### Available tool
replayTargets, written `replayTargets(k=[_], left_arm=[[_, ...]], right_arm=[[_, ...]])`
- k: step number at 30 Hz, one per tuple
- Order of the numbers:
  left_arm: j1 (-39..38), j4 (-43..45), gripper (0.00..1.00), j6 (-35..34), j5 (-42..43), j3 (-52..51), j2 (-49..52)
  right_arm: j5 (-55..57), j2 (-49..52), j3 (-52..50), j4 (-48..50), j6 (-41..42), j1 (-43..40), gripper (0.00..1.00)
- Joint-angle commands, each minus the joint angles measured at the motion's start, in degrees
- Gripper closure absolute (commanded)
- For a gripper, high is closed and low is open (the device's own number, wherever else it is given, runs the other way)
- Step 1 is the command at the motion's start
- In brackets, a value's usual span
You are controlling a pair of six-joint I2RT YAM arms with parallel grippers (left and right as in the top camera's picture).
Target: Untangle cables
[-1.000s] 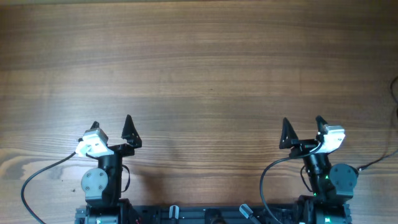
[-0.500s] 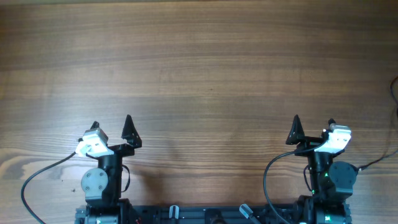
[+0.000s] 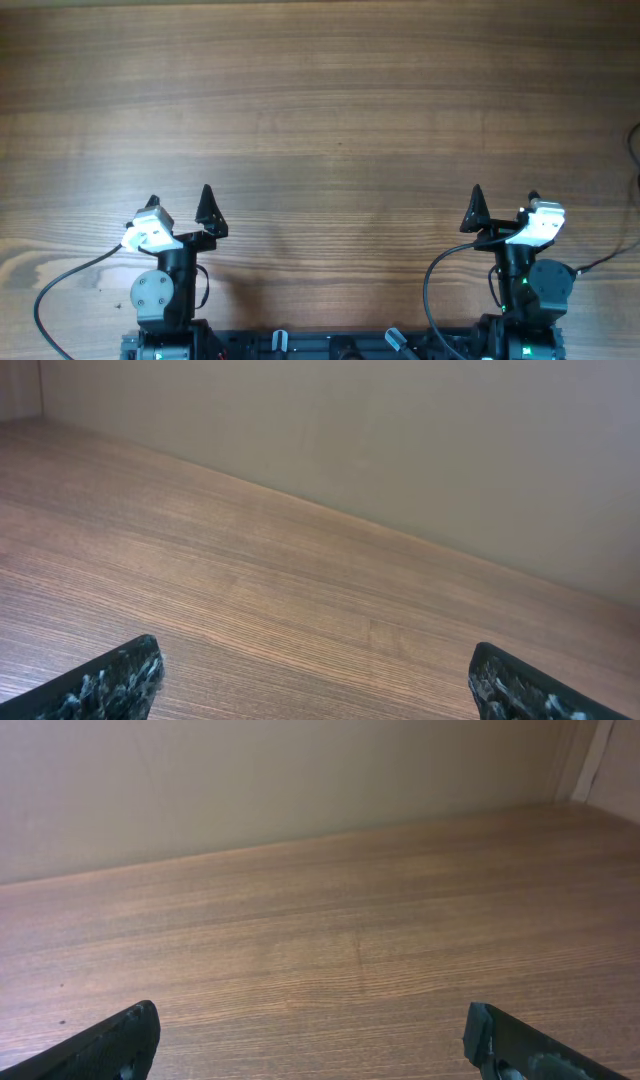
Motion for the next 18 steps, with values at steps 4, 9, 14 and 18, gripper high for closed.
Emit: replayTargets(k=[4,9,14,18], left_arm=[[-0.22,-0.04,0.00,0.94,-0.11,-0.24,-0.59],[-0.22,-0.04,0.00,0.94,-0.11,-0.26,-0.59],[-0.22,-0.04,0.00,0.94,-0.11,-0.24,-0.59],[-0.22,-0.04,0.00,0.94,-0.11,-0.24,-0.59]], right_arm=[[1.16,0.15,0.28,0.11,-0.39,0.17,0.00],[1.16,-2.03,0.28,0.11,-0.39,0.20,0.01],[1.16,-2.99,0.26,0.13,-0.39,0.17,0.00],[1.16,-2.95,0.26,0.13,-0.42,0.17,0.01]])
